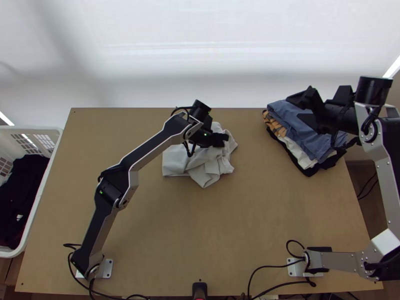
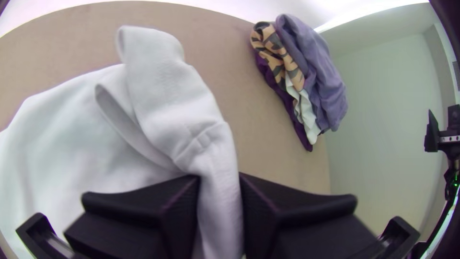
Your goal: Fold the t-shirt
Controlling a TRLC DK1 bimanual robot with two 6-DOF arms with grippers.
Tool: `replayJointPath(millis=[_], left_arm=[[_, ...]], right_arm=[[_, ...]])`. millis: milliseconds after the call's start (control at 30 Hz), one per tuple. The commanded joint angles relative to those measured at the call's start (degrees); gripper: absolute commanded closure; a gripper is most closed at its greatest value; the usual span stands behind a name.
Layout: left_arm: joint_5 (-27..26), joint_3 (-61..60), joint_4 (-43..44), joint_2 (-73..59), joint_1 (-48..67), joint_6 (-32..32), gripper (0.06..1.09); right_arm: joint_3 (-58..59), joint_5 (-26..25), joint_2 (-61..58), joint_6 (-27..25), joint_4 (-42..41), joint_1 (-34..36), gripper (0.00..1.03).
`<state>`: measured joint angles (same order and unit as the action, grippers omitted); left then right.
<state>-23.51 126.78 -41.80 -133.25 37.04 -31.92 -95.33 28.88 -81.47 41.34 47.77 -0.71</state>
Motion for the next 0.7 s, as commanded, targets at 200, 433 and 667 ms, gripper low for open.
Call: replayJointPath(millis=[200,433,667], left_arm=[[-2.51,3.21,5.06,6.07,0.32,-3.32,0.1],[-2.51,3.56,4.27,12.23,-3.9,-4.46,0.1],[-1.89,3.3,0.76,17.59,-10.05,-4.29,0.1]], right_arm=[[4.98,-0.76,2.11,-0.12,0.57,-0.78,0.03],[9.81,-0.85,1.4,-1.35,-0.57,-4.48,0.03],[15.35,1.26,-3.96,-3.73,-2.59,-8.61,0.03]])
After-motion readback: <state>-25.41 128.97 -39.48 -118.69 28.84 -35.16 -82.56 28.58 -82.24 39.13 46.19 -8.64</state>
